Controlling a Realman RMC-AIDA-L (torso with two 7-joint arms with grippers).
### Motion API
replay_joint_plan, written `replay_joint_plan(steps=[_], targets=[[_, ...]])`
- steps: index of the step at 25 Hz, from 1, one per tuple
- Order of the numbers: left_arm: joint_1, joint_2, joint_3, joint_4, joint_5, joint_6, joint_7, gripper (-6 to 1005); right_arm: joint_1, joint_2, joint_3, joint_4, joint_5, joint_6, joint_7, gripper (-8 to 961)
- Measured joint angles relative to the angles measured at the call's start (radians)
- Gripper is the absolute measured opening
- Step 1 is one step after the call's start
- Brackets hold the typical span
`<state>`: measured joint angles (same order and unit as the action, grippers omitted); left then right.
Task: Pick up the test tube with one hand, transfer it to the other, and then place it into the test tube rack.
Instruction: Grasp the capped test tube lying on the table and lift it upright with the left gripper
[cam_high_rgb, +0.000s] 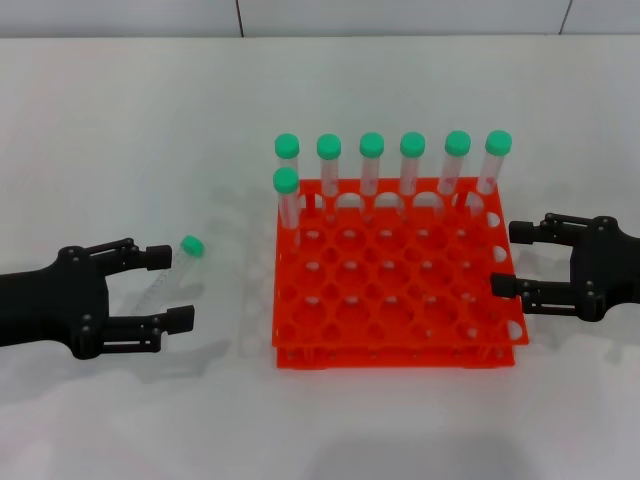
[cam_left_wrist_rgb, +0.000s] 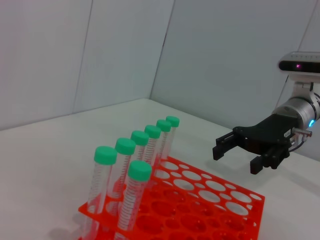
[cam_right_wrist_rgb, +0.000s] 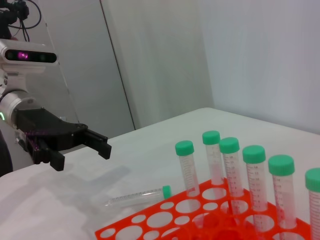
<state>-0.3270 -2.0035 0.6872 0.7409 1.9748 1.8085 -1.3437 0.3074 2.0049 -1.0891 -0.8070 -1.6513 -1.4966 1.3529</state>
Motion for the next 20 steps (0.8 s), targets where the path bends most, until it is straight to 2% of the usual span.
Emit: replay_joint_plan(steps=[15,20], targets=[[-0.008,0.000,0.000,0.000,-0.001,-0.003,-0.005,885,0.001,0.000,0.000,-0.004,0.003,-0.005,0.001,754],[-0.017,0.004,-0.001,0.023,-0.001,-0.004,-0.068,884,0.002,0.000,0.000,-0.005,0.004,-0.005,0.001,755]])
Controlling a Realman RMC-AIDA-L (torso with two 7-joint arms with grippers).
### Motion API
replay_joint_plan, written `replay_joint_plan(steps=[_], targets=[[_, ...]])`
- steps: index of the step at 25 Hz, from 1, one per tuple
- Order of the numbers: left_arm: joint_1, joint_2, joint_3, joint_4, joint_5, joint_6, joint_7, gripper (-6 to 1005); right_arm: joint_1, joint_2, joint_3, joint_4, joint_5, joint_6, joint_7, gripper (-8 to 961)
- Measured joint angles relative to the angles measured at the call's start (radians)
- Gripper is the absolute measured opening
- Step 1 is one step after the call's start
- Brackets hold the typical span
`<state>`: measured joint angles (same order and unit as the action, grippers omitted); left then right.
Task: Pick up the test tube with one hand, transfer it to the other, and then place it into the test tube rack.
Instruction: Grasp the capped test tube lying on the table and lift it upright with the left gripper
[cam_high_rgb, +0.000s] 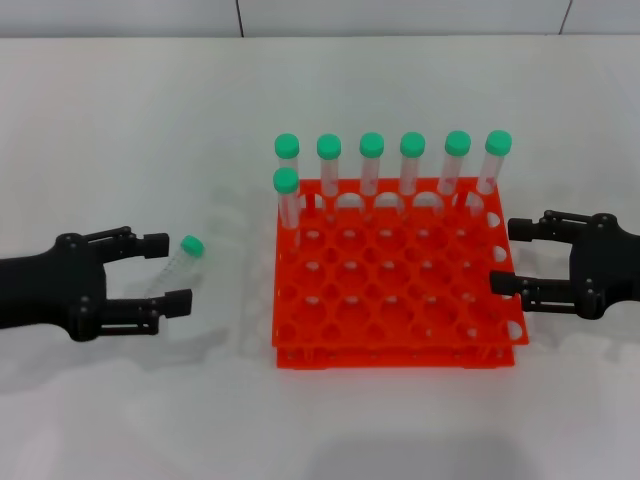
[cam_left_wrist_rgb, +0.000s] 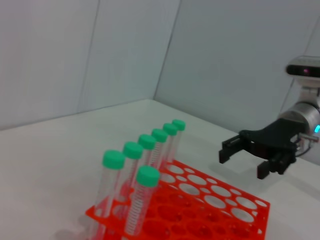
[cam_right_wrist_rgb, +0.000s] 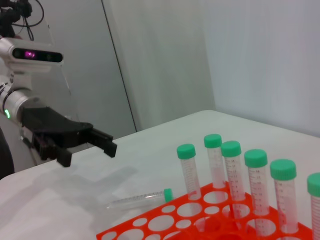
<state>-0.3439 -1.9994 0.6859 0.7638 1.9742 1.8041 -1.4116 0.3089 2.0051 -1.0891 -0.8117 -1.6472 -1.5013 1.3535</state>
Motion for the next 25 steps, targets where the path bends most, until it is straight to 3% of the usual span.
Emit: replay_joint_plan(steps=[5,9,17,21,25], targets=[[-0.033,0.022,0.007,0.080,0.055,-0.003,-0.169,883,0.001,0.001,0.000,-0.002,0.003,-0.001,0.003,755],[-0.098,0.048,0.007,0.108,0.175,-0.003,-0.293,883,0.001,0.001,0.000,-0.003,0.015,-0.001,0.003,755],[-0.205,0.069,0.005,0.118,0.404,-0.016,-0.416,881,0.005,0.003,-0.001,-0.004,0.029,-0.001,0.004,755],[-0.251,0.060,0.008,0.115,0.521,-0.022,-0.453,881,0.012,0.004,0.000,-0.004,0.031,-0.001,0.007,754],[-0.289,0.038,0.010,0.110,0.614,-0.038,-0.475,880,0.014,0.004,-0.003,-0.004,0.041,-0.007,0.007,754]])
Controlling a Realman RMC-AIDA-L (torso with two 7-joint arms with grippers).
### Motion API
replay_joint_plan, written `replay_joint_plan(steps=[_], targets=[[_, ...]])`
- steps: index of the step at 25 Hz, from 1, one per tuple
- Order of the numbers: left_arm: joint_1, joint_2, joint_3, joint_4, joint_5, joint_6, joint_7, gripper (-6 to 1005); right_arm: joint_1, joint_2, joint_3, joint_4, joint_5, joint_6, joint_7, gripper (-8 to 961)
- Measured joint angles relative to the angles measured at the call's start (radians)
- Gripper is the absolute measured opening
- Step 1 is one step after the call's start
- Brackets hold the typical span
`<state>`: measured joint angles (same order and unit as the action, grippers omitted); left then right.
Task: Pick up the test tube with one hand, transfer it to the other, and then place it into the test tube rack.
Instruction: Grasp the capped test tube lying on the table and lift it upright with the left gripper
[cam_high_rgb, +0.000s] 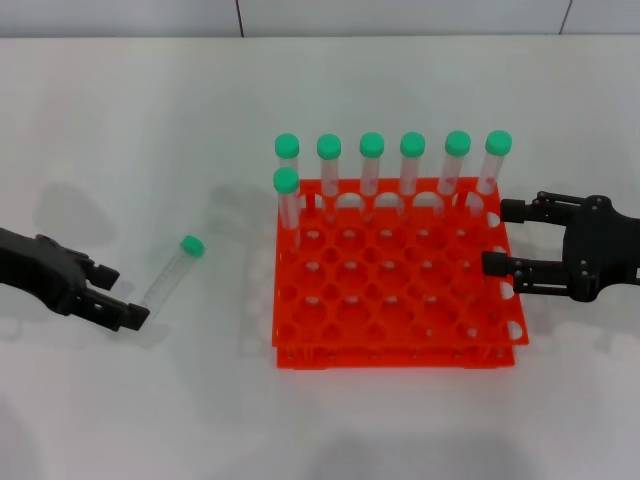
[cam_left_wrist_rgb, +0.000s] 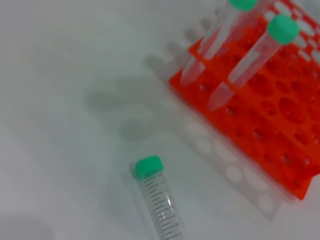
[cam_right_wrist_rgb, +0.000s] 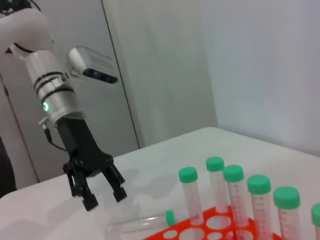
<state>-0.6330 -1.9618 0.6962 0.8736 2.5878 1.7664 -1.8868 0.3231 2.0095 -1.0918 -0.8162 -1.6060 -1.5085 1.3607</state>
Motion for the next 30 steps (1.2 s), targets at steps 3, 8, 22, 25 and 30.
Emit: replay_joint_plan(steps=[3,8,22,25,30], targets=[[-0.010,-0.009,0.001,-0.002,0.028,-0.012,-0.016,880,0.000,0.000,0.002,0.000,0.001,-0.007,0.000,754],[-0.020,-0.020,0.006,-0.014,0.073,-0.045,-0.046,879,-0.003,0.000,0.002,0.000,0.002,-0.008,-0.001,754],[-0.025,-0.034,0.060,-0.050,0.091,-0.098,-0.066,877,-0.007,0.000,0.003,0.000,0.002,-0.016,-0.003,755],[-0.026,-0.034,0.069,-0.051,0.091,-0.100,-0.066,876,-0.007,0.000,0.003,0.000,0.002,-0.016,-0.003,755],[-0.027,-0.033,0.077,-0.051,0.091,-0.101,-0.069,811,-0.005,0.000,0.003,0.000,0.002,-0.016,-0.003,755]])
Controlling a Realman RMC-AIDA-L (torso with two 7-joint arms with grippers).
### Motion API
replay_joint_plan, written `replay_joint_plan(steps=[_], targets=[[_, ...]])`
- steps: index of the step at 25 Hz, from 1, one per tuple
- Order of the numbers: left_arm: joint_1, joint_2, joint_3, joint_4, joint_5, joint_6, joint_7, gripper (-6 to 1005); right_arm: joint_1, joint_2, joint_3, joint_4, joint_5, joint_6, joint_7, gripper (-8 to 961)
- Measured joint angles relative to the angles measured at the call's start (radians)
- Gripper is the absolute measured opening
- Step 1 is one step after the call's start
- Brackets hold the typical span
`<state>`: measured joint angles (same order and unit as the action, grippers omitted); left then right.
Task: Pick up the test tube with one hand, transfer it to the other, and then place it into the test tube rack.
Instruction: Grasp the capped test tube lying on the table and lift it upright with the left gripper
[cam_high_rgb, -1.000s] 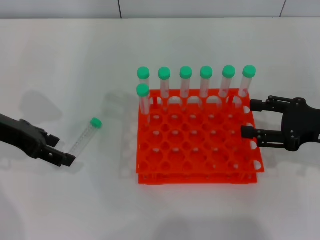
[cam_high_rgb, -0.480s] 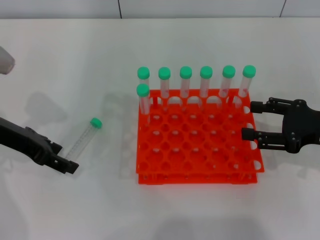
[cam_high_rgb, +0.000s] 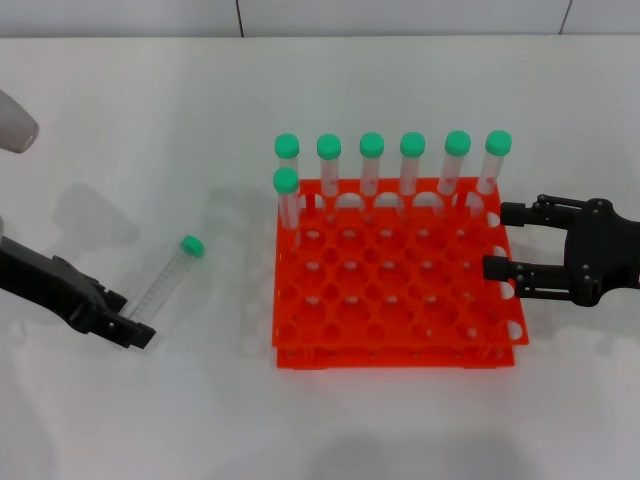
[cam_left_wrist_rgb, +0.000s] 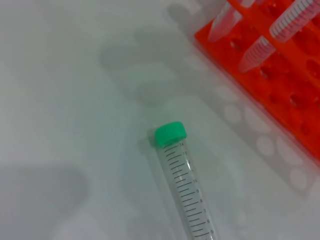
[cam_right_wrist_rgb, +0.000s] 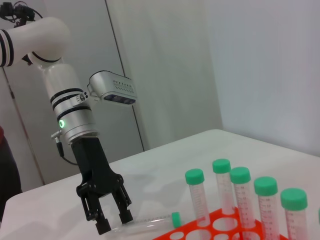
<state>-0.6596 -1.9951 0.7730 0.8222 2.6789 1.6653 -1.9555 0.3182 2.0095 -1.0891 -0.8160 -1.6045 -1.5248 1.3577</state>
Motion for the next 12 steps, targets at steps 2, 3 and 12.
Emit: replay_joint_plan(steps=[2,3,12], targets=[[-0.001,0.001,0.001,0.000,0.001,0.000,0.000,767,0.000,0.000,0.000,0.000,0.000,0.000,0.000,755],[-0.002,0.002,0.001,0.000,0.001,-0.001,-0.001,745,0.000,0.000,0.000,0.000,0.000,0.000,0.000,755],[-0.037,0.005,0.001,-0.034,0.024,-0.002,-0.010,691,0.001,0.000,0.000,0.000,0.000,0.000,0.000,754]])
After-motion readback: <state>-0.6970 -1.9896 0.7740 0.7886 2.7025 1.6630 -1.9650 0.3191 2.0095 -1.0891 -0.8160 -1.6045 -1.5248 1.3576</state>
